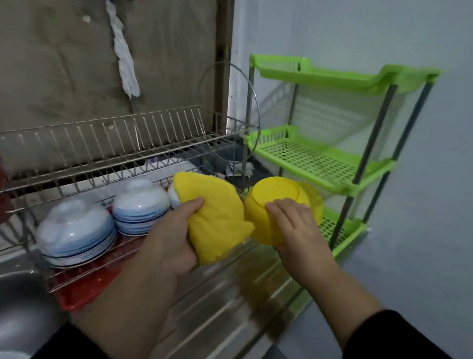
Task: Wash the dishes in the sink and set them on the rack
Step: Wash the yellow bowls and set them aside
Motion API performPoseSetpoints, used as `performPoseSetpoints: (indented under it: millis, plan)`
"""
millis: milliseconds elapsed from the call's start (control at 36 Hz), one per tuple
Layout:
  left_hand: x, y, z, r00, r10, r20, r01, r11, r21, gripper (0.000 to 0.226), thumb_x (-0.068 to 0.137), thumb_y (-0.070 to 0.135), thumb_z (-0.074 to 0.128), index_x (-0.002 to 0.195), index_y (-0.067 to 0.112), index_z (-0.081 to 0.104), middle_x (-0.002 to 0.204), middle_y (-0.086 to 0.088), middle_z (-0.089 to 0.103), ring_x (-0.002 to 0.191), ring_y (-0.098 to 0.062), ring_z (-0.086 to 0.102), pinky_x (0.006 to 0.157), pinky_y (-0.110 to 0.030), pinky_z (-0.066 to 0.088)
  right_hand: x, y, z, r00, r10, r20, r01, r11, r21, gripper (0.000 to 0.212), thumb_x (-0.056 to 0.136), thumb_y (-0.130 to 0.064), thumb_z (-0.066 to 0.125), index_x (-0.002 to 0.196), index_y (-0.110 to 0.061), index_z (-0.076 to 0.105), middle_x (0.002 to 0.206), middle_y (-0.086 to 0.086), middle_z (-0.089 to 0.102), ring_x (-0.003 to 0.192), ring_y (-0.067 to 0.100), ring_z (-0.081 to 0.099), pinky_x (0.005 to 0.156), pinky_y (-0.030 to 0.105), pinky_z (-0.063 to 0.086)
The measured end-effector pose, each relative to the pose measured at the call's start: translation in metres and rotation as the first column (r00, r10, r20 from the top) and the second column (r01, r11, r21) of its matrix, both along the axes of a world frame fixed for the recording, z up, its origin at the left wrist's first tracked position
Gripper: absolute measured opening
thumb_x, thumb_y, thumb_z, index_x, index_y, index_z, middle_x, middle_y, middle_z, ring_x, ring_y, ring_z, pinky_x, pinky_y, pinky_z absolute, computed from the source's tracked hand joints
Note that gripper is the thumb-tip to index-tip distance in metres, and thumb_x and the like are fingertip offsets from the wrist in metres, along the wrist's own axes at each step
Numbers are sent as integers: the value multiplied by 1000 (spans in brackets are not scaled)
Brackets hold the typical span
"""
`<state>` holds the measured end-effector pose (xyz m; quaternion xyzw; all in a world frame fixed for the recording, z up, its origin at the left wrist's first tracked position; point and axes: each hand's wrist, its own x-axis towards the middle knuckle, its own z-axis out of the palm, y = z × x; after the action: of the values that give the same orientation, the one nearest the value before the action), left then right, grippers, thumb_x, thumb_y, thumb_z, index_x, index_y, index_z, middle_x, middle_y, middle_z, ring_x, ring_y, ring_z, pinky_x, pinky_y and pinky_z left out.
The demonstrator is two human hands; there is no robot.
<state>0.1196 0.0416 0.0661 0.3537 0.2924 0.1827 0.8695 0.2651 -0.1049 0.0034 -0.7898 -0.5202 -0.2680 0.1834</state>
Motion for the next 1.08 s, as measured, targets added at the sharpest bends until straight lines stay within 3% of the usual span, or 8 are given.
performPoseSetpoints:
  millis: [167, 250, 361, 444, 528, 639, 917, 1083]
  plan:
    - [47, -6, 3, 1000, 1, 1, -1, 1000, 3, 40, 96, 19, 53, 134, 10, 50, 137, -12, 53, 116, -29, 56, 62, -38, 45, 36, 4, -11, 994, -106, 24, 106, 994, 2, 71, 55, 7, 69, 124, -2, 55, 119, 17, 61, 116, 33, 43, 91, 62, 40]
    - [65, -3, 1, 999, -39, 17, 38, 999, 29, 36, 95, 19, 53, 129, 9, 53, 134, -13, 55, 104, -28, 58, 70, -39, 45, 47, 6, -16, 985, -170, 37, 170, 985, -7, 74, 49, 7, 74, 122, -3, 59, 117, 15, 63, 116, 33, 50, 90, 62, 40]
    - [85, 2, 0, 999, -39, -3, 39, 996, 74, 35, 93, 19, 55, 127, 11, 54, 131, -12, 58, 100, -27, 58, 68, -39, 46, 62, 13, -16, 965, -261, 9, 261, 964, -39, 88, 33, 6, 85, 118, -1, 63, 114, 17, 64, 106, 38, 62, 86, 64, 42]
    - [96, 3, 0, 999, -51, 7, 50, 993, 108, 16, 93, 17, 55, 108, 13, 60, 115, -10, 64, 87, -25, 62, 66, -39, 47, 75, 20, -18, 947, -316, -53, 315, 949, -23, 89, 30, 12, 79, 118, 0, 62, 114, 18, 64, 105, 39, 62, 85, 64, 43]
    - [105, 6, -1, 998, -63, 9, 62, 991, 116, 6, 94, 16, 54, 92, 15, 59, 92, -5, 65, 79, -22, 61, 66, -40, 47, 80, 26, -14, 920, -358, -158, 353, 934, -62, 87, 49, 15, 69, 133, -1, 49, 132, 20, 53, 121, 42, 50, 100, 63, 30]
    - [117, 8, -7, 997, -78, 4, 77, 991, 107, 7, 94, 16, 53, 98, 14, 59, 88, -5, 66, 80, -22, 62, 63, -39, 47, 83, 30, -7, 869, -431, -242, 399, 901, -173, 80, 80, 5, 49, 151, -9, 12, 155, 9, 20, 143, 29, 14, 117, 48, 1]
    - [127, 12, -20, 996, -69, 50, 65, 995, 74, 29, 93, 15, 54, 121, 11, 55, 113, -10, 64, 96, -26, 62, 76, -45, 48, 84, 34, -4, 804, -486, -343, 431, 873, -228, 83, 88, -4, 53, 151, -12, 0, 157, 4, 9, 144, 25, 7, 118, 38, 1]
    - [128, 8, -25, 998, -31, 61, 29, 999, 24, 22, 95, 14, 51, 117, 13, 55, 117, -11, 63, 88, -25, 62, 67, -42, 48, 83, 34, -8, 782, -489, -387, 427, 872, -239, 82, 88, -1, 51, 151, -12, 1, 156, 7, 13, 143, 27, 10, 117, 40, 5]
